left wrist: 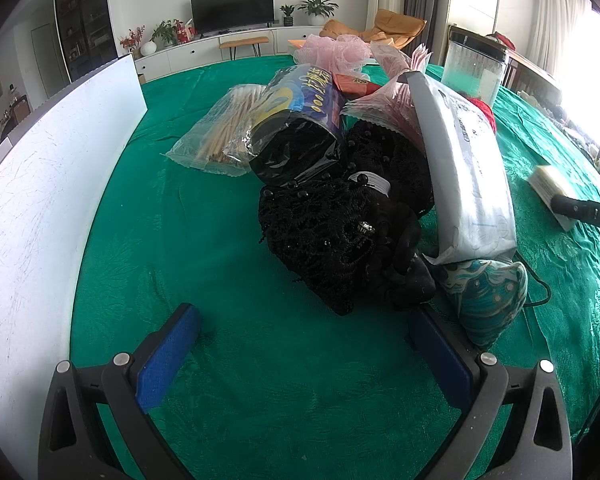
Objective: Organize soft objects
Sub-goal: 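Move the right gripper to the gold tissue pack while the left gripper straddles the black bundle, then close the left gripper on the black bundle and lift while the right grasps the tissue pack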
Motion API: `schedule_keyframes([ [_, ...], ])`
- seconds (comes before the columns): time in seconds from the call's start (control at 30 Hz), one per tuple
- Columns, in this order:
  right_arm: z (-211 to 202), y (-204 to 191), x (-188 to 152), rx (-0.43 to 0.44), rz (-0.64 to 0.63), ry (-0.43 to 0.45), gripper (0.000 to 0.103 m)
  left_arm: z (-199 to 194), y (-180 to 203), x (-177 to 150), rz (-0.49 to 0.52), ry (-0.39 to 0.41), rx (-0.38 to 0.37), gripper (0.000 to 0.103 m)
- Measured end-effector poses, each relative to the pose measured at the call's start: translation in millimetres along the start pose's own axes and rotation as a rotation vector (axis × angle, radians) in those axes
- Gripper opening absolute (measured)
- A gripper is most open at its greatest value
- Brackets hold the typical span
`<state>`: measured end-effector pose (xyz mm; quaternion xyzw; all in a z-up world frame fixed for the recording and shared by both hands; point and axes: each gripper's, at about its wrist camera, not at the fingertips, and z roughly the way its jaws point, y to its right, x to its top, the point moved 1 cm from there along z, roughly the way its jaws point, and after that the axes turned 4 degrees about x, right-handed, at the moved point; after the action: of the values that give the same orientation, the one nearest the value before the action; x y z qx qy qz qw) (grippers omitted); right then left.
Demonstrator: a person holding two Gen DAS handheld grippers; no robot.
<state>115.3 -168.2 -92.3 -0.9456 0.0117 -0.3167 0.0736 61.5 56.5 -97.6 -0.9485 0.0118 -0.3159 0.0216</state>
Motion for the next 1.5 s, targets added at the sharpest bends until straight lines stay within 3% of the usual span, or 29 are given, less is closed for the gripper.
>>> schedule_keyframes([
  [0.03, -1.0, 17.3, -2.8, -0.031, 0.051, -0.006, 0.061, 0.0, 0.0, 0.0, 0.0, 0.0, 0.0, 0.103],
  [0.1, -8.6, 32.6, -1.7, -0.004, 0.096, 0.009, 0.061, 0.0, 0.0, 0.0, 0.0, 0.0, 0.0, 0.103],
  [0.2, -18.3, 25.3, -4.5, -0.079, 0.011, 0.032, 0.066, 0.1, 0.0, -0.1, 0.0, 0.0, 0.0, 0.103],
  [0.27, -16.3, 19.1, -8.1, -0.067, -0.001, 0.01, 0.075, 0.0, -0.1, -0.1, 0.0, 0.0, -0.001, 0.103],
  [0.4, -7.9, 13.9, -16.4, -0.078, 0.007, -0.004, 0.076, -0.8, -0.6, 0.0, 0.012, -0.009, -0.011, 0.103],
  [0.5, -6.9, 10.5, -19.0, -0.098, -0.008, 0.006, 0.079, -7.4, -5.2, -1.4, 0.021, -0.059, -0.031, 0.103],
  [0.63, -8.1, 7.5, -22.8, -0.099, -0.007, 0.023, 0.082, -31.0, -12.8, 13.0, -0.005, 0.029, -0.099, 0.103],
  [0.77, -6.3, 8.3, -21.5, -0.101, -0.005, 0.023, 0.084, -17.4, 4.7, 41.5, 0.081, 0.033, -0.031, 0.101],
  [0.83, -6.3, 7.9, -21.6, -0.099, -0.006, 0.023, 0.085, -3.4, 15.5, 50.6, 0.116, 0.014, -0.031, 0.087],
  [0.9, -6.3, 7.7, -21.1, -0.095, -0.008, 0.021, 0.085, 8.4, 22.6, 53.6, 0.13, -0.027, -0.081, 0.047],
  [0.97, -6.7, 7.9, -20.5, -0.088, -0.014, 0.017, 0.085, 8.0, 23.5, 50.1, 0.117, -0.064, -0.124, 0.031],
  [1.0, -6.8, 7.9, -20.3, -0.085, -0.017, 0.013, 0.085, 2.0, 20.7, 45.2, 0.118, -0.073, -0.133, 0.029],
  [1.13, -8.1, 9.6, -18.4, -0.073, -0.007, -0.001, 0.085, -32.7, 6.0, 11.6, 0.143, -0.111, -0.144, 0.033],
  [1.17, -8.0, 10.0, -17.6, -0.072, -0.001, -0.005, 0.085, -37.5, 3.4, 5.0, 0.147, -0.11, -0.133, 0.05],
  [1.2, -7.7, 9.9, -16.5, -0.073, 0.005, -0.01, 0.085, -40.1, 2.2, 1.1, 0.151, -0.107, -0.117, 0.08],
  [1.27, -7.0, 9.8, -14.2, -0.072, 0.02, -0.022, 0.085, -42.9, 3.1, -1.3, 0.166, -0.055, -0.078, 0.1],
  [1.4, -6.0, 18.1, -6.7, -0.022, 0.051, -0.051, 0.086, -32.1, 16.2, 3.9, 0.23, -0.033, -0.008, 0.099],
  [1.43, -5.7, 21.3, -3.4, -0.009, 0.058, -0.06, 0.085, -27.9, 18.6, 5.3, 0.249, -0.038, 0.012, 0.094],
  [1.5, -4.9, 26.6, 3.5, 0.032, 0.054, -0.08, 0.084, -20.0, 20.6, 4.4, 0.271, -0.07, 0.036, 0.034],
])
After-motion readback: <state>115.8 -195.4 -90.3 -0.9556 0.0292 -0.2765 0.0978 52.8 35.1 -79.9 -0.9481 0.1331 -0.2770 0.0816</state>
